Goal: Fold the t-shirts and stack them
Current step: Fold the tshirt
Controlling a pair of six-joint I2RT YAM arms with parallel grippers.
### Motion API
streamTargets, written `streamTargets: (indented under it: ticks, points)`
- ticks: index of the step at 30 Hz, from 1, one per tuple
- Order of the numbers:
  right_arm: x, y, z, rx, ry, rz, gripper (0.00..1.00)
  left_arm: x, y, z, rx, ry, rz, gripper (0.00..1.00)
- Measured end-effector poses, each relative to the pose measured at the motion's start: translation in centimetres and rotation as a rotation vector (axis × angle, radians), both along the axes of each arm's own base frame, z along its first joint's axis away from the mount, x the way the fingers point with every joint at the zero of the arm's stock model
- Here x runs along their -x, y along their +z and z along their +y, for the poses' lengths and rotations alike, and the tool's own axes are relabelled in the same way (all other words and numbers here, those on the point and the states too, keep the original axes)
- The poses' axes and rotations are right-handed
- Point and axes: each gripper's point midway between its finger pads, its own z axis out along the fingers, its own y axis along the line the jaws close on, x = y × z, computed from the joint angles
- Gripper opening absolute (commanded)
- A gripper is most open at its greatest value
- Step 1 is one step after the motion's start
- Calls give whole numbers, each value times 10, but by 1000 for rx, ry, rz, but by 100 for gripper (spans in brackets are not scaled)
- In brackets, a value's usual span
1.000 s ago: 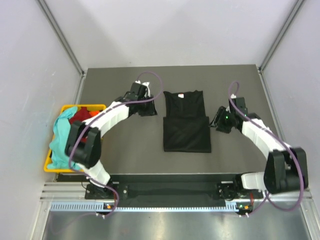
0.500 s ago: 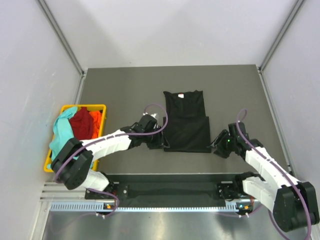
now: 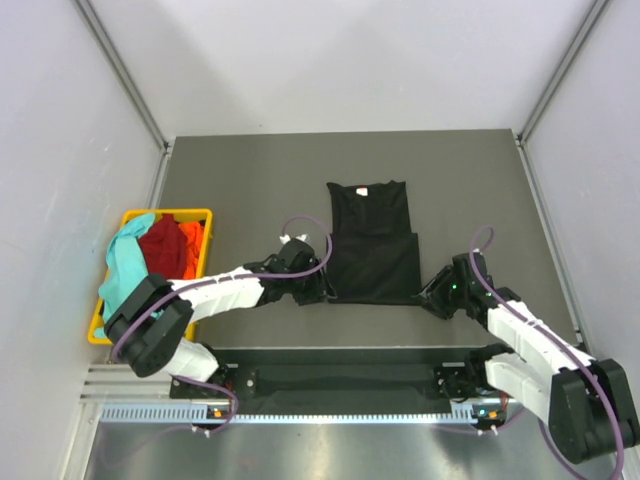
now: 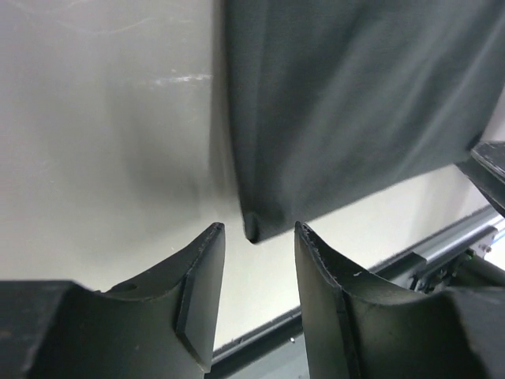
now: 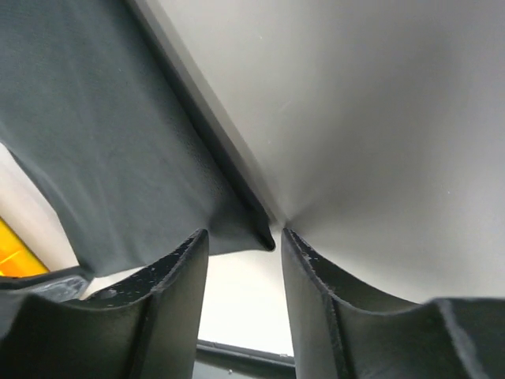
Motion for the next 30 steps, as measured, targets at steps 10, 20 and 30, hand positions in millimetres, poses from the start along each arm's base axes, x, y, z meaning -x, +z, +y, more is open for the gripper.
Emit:
streamTargets:
  ticks: [10, 20, 30]
  points:
    - [-5, -2, 2, -9, -7, -15, 34, 1, -16, 0, -11, 22, 19, 38]
    - [-1, -8, -4, 18, -8, -11, 0, -1, -22, -4, -5, 29, 25, 0]
    - [-1, 6, -15, 93, 31, -97, 0, 6, -17, -10, -18, 8, -3, 0]
